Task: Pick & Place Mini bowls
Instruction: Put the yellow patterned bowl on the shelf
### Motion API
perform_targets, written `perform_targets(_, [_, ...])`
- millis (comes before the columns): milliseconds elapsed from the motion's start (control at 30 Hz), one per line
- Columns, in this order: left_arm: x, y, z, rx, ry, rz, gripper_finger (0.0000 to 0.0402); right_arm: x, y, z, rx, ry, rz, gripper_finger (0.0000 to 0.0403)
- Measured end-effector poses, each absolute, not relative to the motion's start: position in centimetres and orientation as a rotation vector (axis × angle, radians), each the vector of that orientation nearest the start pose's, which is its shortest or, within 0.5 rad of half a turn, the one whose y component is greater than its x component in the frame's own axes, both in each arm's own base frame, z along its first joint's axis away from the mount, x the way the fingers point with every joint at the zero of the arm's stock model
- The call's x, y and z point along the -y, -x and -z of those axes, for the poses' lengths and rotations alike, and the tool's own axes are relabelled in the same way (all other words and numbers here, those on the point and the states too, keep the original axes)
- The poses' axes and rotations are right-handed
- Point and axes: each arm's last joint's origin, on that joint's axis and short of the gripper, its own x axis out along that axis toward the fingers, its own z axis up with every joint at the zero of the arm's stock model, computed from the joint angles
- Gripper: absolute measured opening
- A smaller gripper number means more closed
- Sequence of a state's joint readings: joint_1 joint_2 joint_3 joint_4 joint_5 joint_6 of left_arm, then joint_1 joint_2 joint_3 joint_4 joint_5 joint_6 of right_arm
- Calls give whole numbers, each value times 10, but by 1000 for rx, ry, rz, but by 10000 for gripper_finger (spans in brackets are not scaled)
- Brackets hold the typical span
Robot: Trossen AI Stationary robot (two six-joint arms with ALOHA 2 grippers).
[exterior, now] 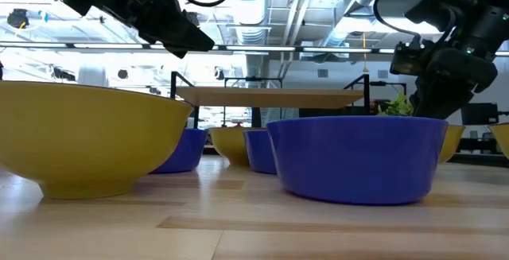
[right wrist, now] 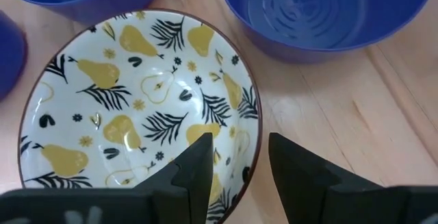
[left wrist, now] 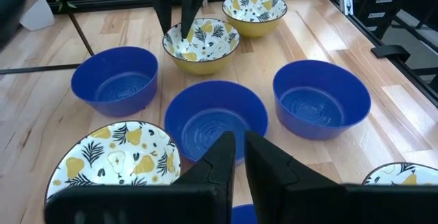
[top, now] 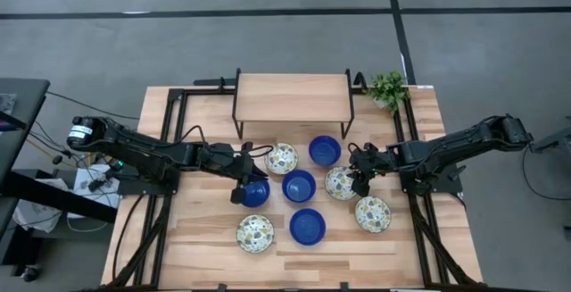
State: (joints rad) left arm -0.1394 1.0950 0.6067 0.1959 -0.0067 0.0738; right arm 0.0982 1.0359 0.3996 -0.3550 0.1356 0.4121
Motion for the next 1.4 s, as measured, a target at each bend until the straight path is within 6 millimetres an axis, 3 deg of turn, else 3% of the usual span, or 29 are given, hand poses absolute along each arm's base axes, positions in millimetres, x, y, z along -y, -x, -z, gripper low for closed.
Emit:
perform_targets(433, [33, -234, -248, -286, -94, 143, 33, -9, -171, -152, -959, -273, 257, 121])
perform_targets(867, [33, -234, -249, -283, -94, 142, 33, -6, -172, -154, -951, -287, 243, 12])
perform_targets(1167, [33, -234, -249, -282, -94, 142, 33, -7, -171, -153, -962, -285, 234, 15])
perform_targets(1400, [33, -234, -249, -280, -94, 142, 33, -9, -177, -164, -943, -259, 178, 9])
